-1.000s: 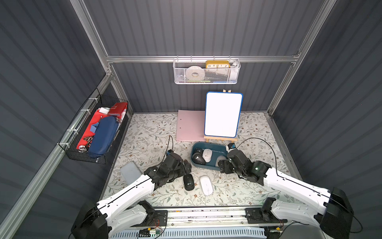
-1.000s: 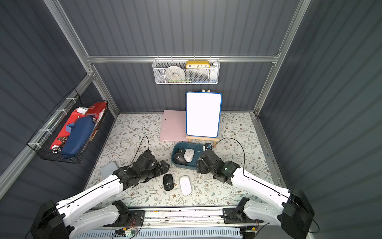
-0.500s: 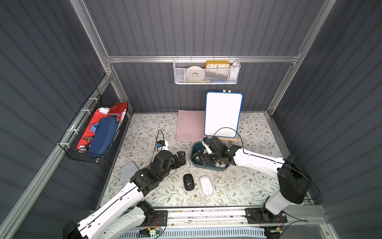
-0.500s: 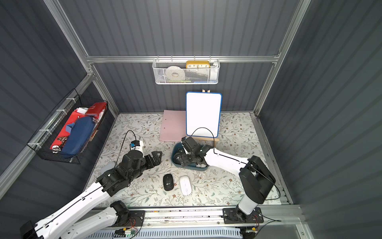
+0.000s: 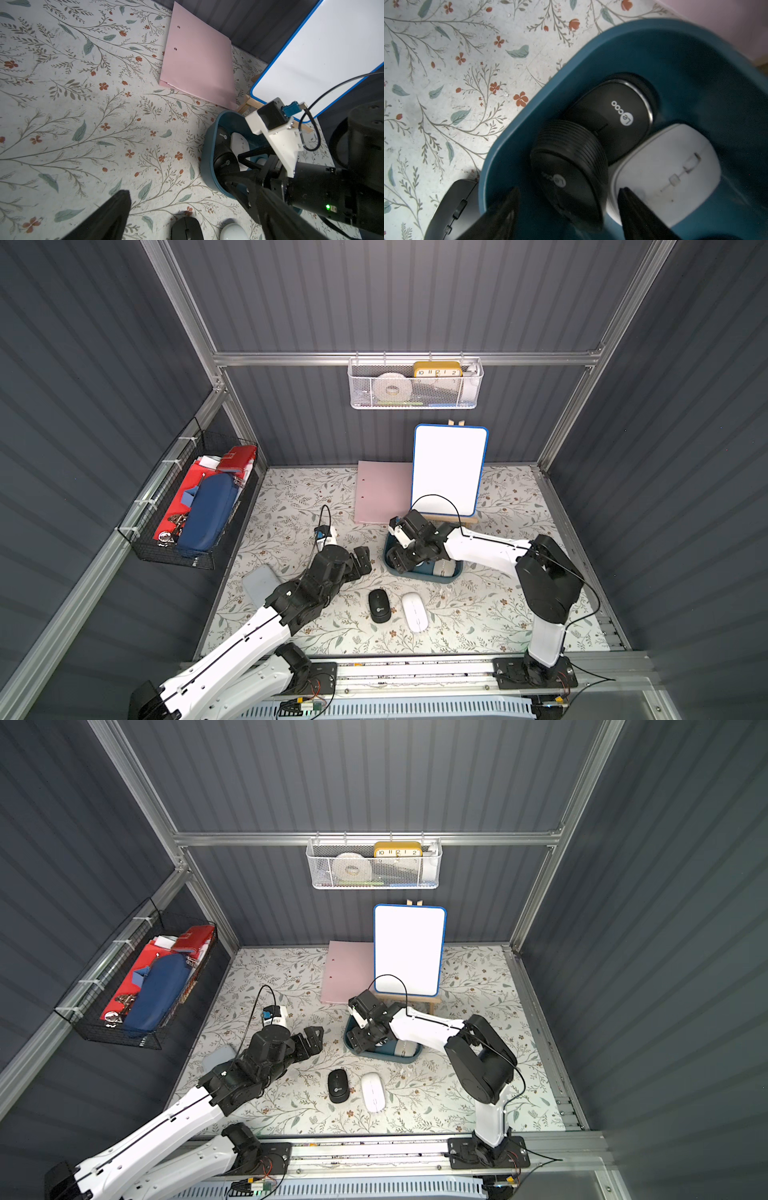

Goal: Take out the mouse from the storage box
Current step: Pick up the mouse from the storage box.

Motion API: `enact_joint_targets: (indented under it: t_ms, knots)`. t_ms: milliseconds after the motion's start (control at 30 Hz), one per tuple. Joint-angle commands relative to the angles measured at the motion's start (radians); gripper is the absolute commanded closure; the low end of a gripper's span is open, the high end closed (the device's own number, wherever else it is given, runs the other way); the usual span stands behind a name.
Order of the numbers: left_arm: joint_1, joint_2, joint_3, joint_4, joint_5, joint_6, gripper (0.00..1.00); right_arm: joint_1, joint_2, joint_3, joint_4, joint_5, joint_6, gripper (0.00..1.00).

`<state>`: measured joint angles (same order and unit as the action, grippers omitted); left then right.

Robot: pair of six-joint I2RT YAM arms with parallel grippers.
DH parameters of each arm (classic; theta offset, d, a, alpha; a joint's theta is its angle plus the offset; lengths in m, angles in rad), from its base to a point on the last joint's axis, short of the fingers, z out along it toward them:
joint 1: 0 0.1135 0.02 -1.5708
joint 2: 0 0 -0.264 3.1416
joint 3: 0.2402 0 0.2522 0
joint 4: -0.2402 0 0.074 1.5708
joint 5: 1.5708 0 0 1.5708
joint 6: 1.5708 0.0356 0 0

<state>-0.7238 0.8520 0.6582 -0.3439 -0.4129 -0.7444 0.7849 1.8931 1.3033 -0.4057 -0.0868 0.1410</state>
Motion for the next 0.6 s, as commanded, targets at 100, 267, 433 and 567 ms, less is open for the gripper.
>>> enact_joint_targets:
  t_ms: [100,267,433,567]
  knots:
    - [0.006,0.032,-0.007,0.032,-0.017,0.039,0.01,-0.004,0.056,0.060,-0.044,-0.028,-0.037,0.25]
    - [0.006,0.057,0.001,0.042,-0.007,0.043,0.01,-0.003,0.098,0.073,-0.043,0.001,-0.045,0.24]
    - [0.006,0.062,0.012,0.038,-0.010,0.053,0.01,-0.004,0.126,0.086,-0.069,0.010,-0.042,0.23]
    - [0.006,0.052,0.007,0.035,-0.024,0.053,0.00,-0.004,0.111,0.081,-0.076,0.010,-0.048,0.32]
